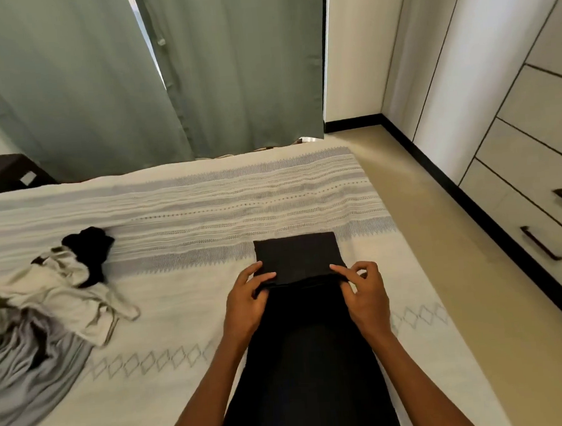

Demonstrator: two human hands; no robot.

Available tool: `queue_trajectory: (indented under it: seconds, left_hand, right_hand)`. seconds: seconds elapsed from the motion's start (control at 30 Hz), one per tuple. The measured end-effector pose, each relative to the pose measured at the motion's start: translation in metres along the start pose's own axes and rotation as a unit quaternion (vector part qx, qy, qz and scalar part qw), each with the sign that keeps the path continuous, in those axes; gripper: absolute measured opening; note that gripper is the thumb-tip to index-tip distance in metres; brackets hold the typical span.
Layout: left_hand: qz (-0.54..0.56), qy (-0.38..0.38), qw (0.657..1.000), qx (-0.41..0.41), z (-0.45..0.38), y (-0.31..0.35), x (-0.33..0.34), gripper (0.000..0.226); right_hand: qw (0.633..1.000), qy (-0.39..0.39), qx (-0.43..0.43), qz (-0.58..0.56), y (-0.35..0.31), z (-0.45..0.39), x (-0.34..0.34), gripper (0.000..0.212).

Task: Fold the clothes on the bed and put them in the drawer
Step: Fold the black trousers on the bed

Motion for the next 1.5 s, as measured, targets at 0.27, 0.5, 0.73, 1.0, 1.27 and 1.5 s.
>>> queue_trajectory:
  seconds: [0.27,0.5,0.73,1.0,1.27,1.5]
  left_hand:
    - [-0.037,-0.036,0.997,0.064,0.165,0.04,-0.023,0.034]
    - [-0.19,-0.082,0.966,0.155,0.281,0.034,-0.033,0.036]
    - [-0.251,-0.078,0.927,0.268,0.34,0.041,-0.012,0.03]
    - [-0.241,-0.154,0.948,0.136,0.326,0.029,-0.001,0.048]
    - [-0.215,-0.093,0.968,0.09,0.245,0.052,-0.004,0.038]
    - [-0.327,-0.15,0.933,-0.007,0.14,0.025,0.022,0.055]
  right_hand:
    - [0.994,-0.022,-0.048,0.096,-0.037,0.153,-0.074,0.038]
    - [0.975,-0.062,-0.151,0.149,-0.055,0.256,-0.101,0.03]
    - [0.96,-0.106,-0.184,0.185,-0.043,0.308,-0.108,0.033]
    - [0.965,-0.159,-0.138,0.156,-0.041,0.291,-0.105,0.056]
    - [0.958,-0.194,-0.112,0.181,-0.075,0.218,-0.046,0.04]
    - [0.932,-0.264,-0.015,0.249,-0.053,0.13,0.017,0.06]
Point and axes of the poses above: each hand's wrist, its own z-axis away from the middle knuckle, its own x-axis out of the palm, y = z × x, the point moved 10 cm from there along -z, towards the middle knuckle, and after that the axes turned 1 degree about -x, right-handed, at the moved point
